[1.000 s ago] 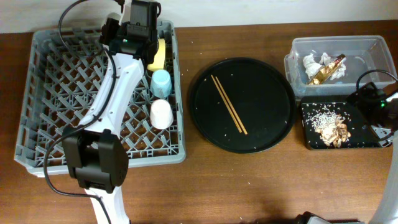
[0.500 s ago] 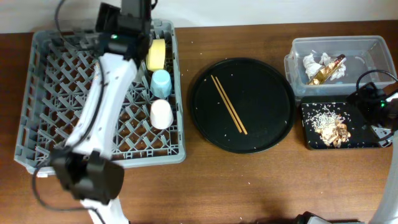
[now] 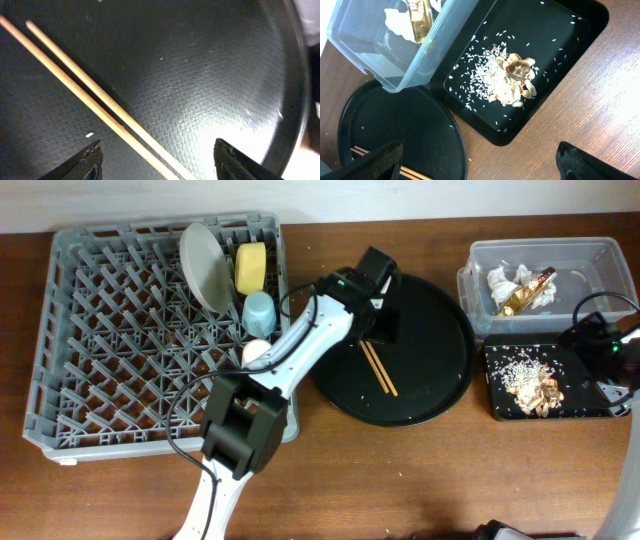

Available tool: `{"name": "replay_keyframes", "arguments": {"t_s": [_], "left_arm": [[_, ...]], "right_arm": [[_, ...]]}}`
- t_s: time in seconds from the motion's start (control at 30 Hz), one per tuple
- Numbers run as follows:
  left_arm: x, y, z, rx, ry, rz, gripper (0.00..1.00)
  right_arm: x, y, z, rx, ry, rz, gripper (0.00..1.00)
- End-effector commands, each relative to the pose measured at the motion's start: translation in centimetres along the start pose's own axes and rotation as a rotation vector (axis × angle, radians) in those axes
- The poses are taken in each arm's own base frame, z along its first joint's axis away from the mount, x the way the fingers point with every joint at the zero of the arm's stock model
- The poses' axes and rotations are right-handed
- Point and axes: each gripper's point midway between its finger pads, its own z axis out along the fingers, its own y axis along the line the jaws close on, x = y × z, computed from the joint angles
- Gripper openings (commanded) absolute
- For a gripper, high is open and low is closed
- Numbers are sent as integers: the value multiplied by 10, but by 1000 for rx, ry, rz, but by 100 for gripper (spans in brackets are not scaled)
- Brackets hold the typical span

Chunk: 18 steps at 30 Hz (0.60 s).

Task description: Sort waste into correct bins and load items into the dishwasher rack

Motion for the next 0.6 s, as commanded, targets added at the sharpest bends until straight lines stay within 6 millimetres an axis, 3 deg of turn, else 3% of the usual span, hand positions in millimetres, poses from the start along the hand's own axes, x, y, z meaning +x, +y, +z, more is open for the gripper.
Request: {"name": "replay_keyframes", "arguments": {"t_s": [0.0, 0.1, 0.2, 0.23, 0.27, 0.37, 0.43, 0.5, 0.57], "left_arm": [[9, 6, 55, -126, -35, -194, 70], [15, 3, 83, -152, -57, -231, 68], [13, 9, 84, -191, -79, -248, 68], [16, 8, 84, -193, -73, -244, 58], [19, 6, 85, -197, -64, -239, 54], [17, 13, 81, -283, -114, -218, 52], [7, 8, 64, -338, -165, -195, 52], [-6, 14, 26, -470, -219, -171, 53], [-5, 13, 20, -489, -216, -163, 53]], "right_arm": [[-4, 1, -6, 0, -23, 5, 98], [-4, 1, -6, 0, -23, 5, 98], [-4, 1, -6, 0, -23, 5, 98], [-4, 1, -6, 0, -23, 5, 98], [-4, 1, -6, 0, -23, 5, 98], [-4, 1, -6, 0, -23, 5, 98], [-4, 1, -6, 0, -23, 5, 98], [-4, 1, -6, 0, -23, 5, 98], [-4, 1, -6, 0, -23, 5, 98]]}}
